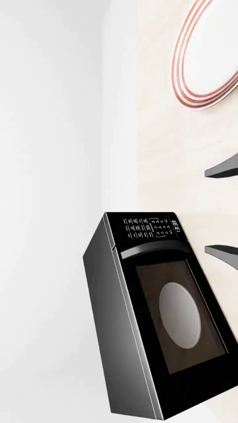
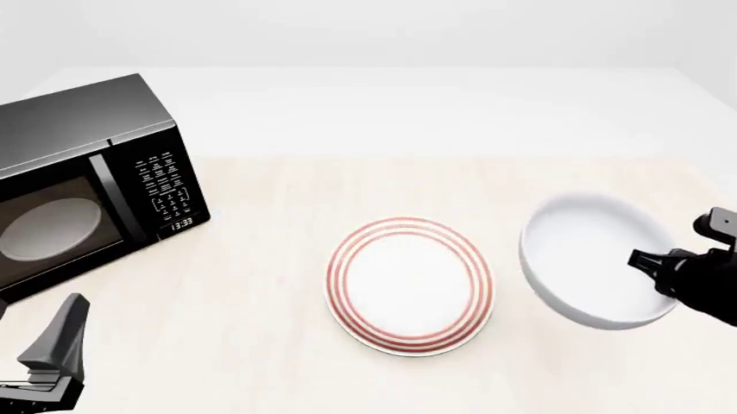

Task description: Put the white bowl to the right of the plate.

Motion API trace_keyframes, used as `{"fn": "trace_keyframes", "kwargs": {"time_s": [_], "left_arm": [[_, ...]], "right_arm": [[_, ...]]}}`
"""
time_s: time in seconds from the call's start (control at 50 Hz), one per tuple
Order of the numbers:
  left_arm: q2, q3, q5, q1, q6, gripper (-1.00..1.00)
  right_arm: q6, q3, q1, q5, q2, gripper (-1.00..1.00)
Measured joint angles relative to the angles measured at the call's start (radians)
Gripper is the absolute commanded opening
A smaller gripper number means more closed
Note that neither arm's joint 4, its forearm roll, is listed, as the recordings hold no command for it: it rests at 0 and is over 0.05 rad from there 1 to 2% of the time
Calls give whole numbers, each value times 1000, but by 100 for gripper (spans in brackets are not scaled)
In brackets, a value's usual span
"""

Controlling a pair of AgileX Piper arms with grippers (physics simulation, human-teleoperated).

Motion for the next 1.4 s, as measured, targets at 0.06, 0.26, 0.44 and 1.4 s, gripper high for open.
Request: {"fn": "trace_keyframes", "kwargs": {"time_s": [0.06, 0.26, 0.44, 1.4], "left_arm": [[0, 0, 0, 0, 0, 100], [0, 0, 0, 0, 0, 100], [0, 0, 0, 0, 0, 100], [0, 0, 0, 0, 0, 100]], "right_arm": [[3, 19, -35, -17, 1, -100], [-1, 55, -138, -86, 49, -100], [3, 65, -202, -158, 123, -100], [18, 31, -275, -407, 451, -100]]}}
